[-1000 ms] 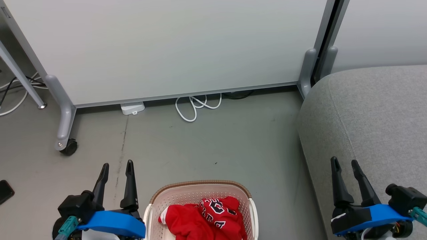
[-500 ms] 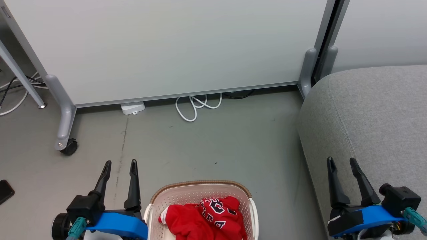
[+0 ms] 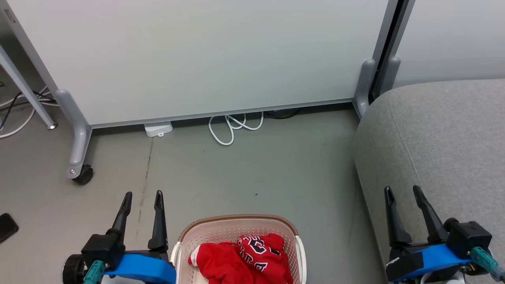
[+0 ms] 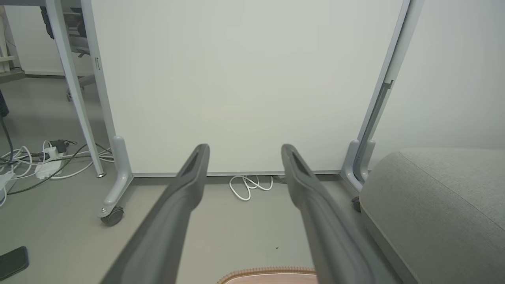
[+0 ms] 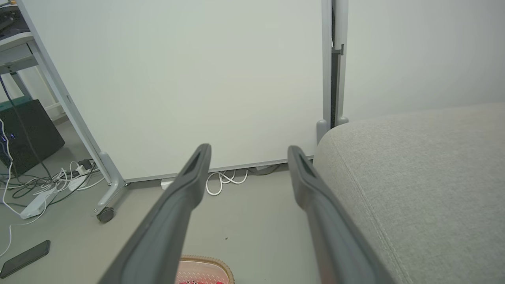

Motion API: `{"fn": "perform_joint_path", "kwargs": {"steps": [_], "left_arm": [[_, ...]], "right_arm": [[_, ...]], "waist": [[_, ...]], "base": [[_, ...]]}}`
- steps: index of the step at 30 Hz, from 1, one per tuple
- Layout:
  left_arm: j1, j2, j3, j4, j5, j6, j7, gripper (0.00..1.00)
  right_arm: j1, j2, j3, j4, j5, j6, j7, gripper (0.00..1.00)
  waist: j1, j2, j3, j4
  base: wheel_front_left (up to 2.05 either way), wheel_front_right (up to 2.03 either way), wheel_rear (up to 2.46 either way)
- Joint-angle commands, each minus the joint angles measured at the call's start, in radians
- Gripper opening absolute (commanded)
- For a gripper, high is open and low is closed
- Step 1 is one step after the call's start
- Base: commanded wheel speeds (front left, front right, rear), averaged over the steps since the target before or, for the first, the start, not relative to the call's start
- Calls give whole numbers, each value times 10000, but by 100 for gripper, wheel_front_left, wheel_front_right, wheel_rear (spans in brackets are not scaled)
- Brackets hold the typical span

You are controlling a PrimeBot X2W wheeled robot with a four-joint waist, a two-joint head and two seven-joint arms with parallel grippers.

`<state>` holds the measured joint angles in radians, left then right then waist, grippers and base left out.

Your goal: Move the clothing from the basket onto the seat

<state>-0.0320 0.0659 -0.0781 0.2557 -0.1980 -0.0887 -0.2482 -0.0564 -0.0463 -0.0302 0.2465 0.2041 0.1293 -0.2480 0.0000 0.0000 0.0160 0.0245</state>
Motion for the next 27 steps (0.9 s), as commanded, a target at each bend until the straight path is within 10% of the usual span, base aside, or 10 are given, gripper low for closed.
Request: {"fn": "perform_joint_path", "kwargs": {"steps": [1, 27], "left_arm": [[-26, 4, 27, -4, 215, -52, -75, 100], [-11, -110, 204, 1, 729, -149, -185, 100]], "right_arm": [[-19, -64, 6, -15, -231, 23, -78, 100], [6, -67, 50, -118, -509, 24, -192, 100]], "waist": [[0, 0, 9, 7], [0, 0, 168, 13]], "base": [[0, 0, 0], [0, 0, 0]]}}
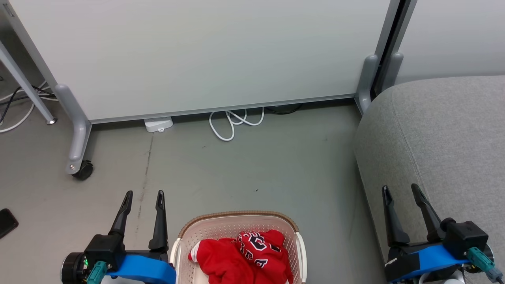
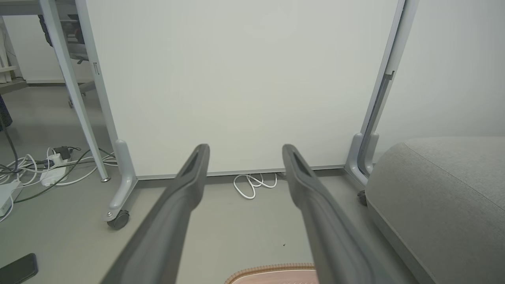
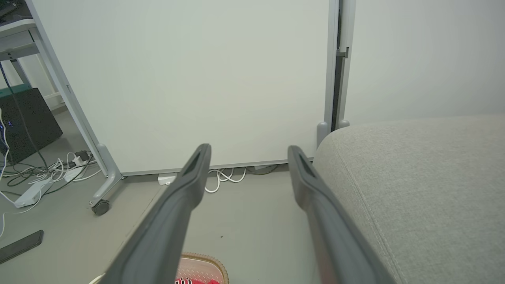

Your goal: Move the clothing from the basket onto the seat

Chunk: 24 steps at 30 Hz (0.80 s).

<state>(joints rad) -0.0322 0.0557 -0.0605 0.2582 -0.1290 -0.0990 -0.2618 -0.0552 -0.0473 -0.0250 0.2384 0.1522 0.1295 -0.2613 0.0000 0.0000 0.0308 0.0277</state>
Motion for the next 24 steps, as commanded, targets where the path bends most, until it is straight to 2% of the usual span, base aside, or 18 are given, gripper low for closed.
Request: {"fn": "perform_joint_path", "kwargs": {"steps": [1, 6, 11, 18, 24], "left_arm": [[-24, -11, 33, -24, 33, -56, -49, 100], [-54, -20, 22, 245, -16, -66, -47, 100], [-154, -6, 65, 1082, -102, -91, -39, 100], [-721, -22, 89, 2544, -653, -185, -41, 100], [-1590, 127, -107, 3906, -673, -225, -33, 100]], "right_arm": [[-38, -56, 5, -51, 9, 22, -59, 100], [-193, -54, 165, -108, -17, 22, -59, 100], [-451, -53, 472, -263, -42, 22, -58, 100], [-722, -48, 679, -571, 8, 22, -56, 100], [-1014, -42, 820, -883, 91, 22, -52, 100]], "waist": [[0, 0, 54, -44], [0, 0, 301, -269], [0, 0, 783, -785], [0, 0, 1945, -1573], [0, 0, 3077, -2053]], "base": [[0, 0, 0], [0, 0, 0], [0, 0, 0], [0, 0, 0], [0, 0, 0]]}}
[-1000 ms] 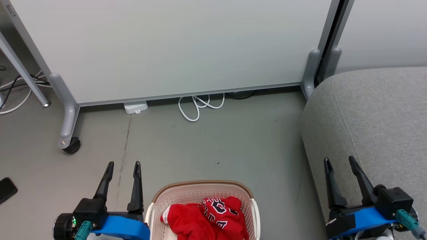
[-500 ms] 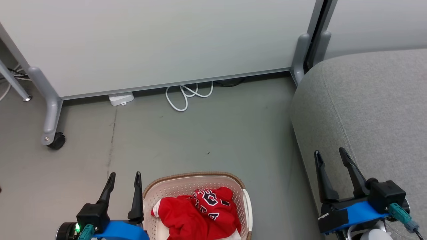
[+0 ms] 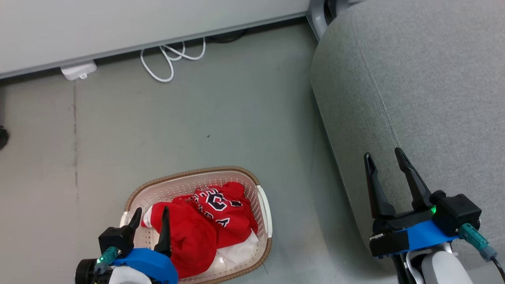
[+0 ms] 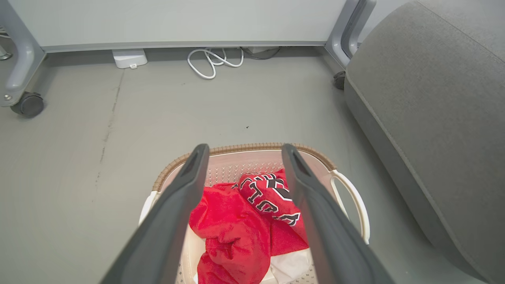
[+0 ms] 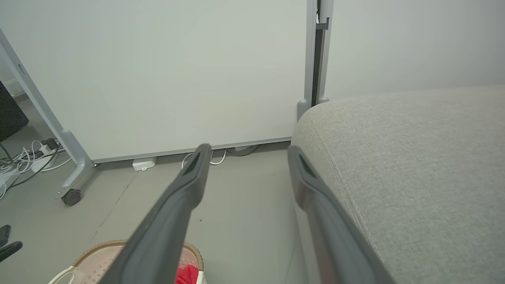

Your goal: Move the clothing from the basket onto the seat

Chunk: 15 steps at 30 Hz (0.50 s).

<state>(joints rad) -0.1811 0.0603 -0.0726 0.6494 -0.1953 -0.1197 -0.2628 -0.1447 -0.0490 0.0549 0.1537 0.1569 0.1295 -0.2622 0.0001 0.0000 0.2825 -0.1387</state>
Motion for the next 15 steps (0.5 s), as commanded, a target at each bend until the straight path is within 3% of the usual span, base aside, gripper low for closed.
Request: {"fn": "perform_joint_path", "kwargs": {"steps": [1, 6, 15], "left_arm": [[-246, 85, -55, 224, 23, -28, -22, 100], [-1044, 127, -264, 1363, 106, -30, 147, 100], [-2396, 91, -195, 3315, -125, 413, 768, 100]], "right_arm": [[-198, -26, 46, -73, 48, 22, -42, 100], [-537, -25, 198, -322, 243, 22, -41, 100], [-1021, -26, 405, -551, 429, 22, -41, 100]], "waist": [[-1, 0, 714, -438], [-1, 0, 1620, -595], [-1, 0, 2867, -812]], "base": [[0, 0, 0], [0, 0, 0], [0, 0, 0]]}}
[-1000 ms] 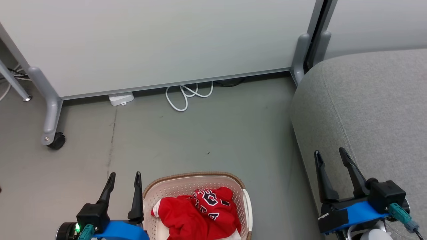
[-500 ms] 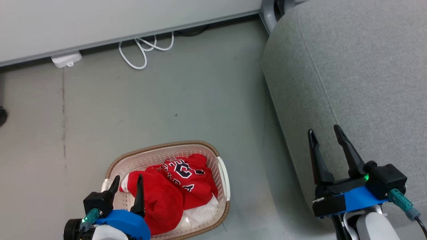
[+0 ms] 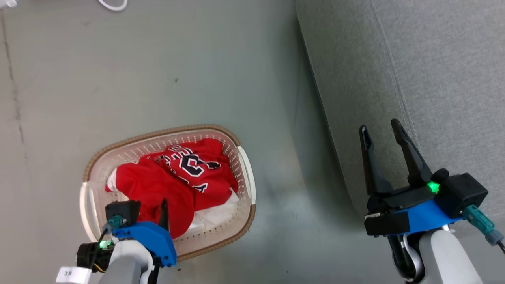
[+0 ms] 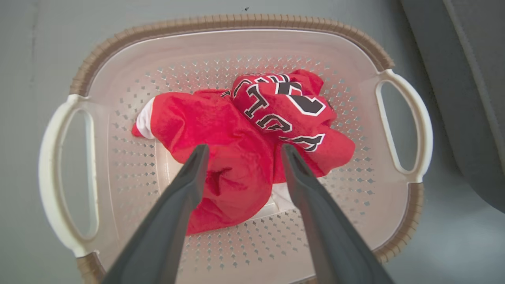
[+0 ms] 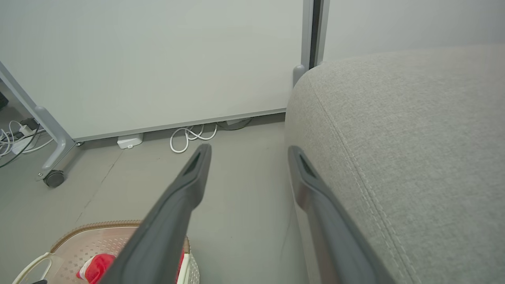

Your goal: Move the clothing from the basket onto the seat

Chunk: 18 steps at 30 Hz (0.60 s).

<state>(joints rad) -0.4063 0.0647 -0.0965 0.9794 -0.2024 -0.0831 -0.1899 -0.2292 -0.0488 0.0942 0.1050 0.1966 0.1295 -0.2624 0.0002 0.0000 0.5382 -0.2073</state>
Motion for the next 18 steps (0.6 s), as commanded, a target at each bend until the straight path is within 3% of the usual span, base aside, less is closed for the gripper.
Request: {"fn": "perform_joint_path", "kwargs": {"steps": [1, 18], "left_arm": [[-292, 46, 82, 198, -96, 55, 109, 100], [-2202, 432, 198, 2195, -394, 802, 1125, 100]], "right_arm": [[-221, -28, 25, -101, 46, 22, -39, 100], [-849, -28, 583, -470, 534, 22, -39, 100]], "waist": [[-2, 0, 429, -152], [-2, 0, 2011, -621]], "base": [[0, 0, 0], [0, 0, 0]]}}
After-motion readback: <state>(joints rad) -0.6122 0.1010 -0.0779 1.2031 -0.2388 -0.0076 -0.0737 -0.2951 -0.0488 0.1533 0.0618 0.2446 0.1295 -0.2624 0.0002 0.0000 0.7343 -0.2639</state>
